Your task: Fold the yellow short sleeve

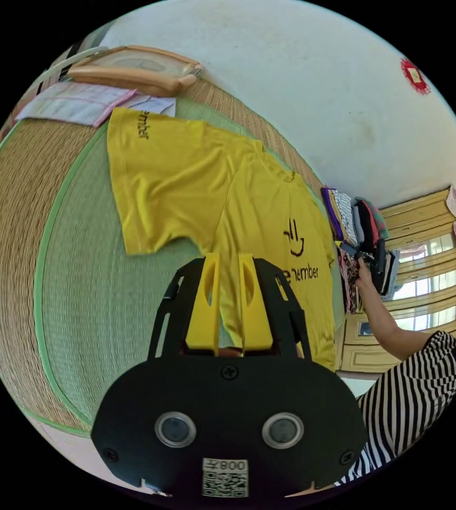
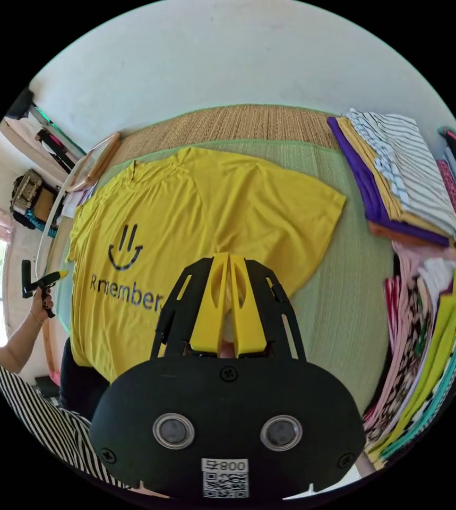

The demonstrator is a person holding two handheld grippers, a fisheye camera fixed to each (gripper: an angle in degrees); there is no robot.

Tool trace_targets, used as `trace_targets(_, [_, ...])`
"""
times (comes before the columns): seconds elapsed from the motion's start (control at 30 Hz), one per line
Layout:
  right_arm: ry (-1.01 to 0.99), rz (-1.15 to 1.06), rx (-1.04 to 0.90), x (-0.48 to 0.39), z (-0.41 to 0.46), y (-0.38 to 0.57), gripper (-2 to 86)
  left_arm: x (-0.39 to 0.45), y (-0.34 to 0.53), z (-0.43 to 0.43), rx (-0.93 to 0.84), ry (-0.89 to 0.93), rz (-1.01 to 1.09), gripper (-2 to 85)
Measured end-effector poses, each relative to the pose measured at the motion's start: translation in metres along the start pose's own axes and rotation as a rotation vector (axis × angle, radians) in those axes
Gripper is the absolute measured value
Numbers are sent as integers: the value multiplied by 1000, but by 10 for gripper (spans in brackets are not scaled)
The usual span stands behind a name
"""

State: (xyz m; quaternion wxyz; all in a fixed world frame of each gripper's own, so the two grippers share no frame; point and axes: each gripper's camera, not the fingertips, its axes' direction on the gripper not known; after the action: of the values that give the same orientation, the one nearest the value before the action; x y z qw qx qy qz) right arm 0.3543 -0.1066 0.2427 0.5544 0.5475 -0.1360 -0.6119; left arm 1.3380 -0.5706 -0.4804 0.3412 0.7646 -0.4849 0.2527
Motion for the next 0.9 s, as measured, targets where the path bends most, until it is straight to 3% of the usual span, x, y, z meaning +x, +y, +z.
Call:
trace_targets(0.17, [-72,99,-48,12,-26,109,8,-7,77,9,-102,51,-94,78])
trace_targets(0.4, [-96,208,-119,21,-29,210,53,4,107,27,-128,18,-121,75])
trace_targets(0.6, [-95,249,-149,26,-21,253,59,21,119,38,-201,-128,-68,26])
trace_targets(0.9, [-112,207,-198,18,-4,286,62,-5,157,-4,-84,-91,-168,13])
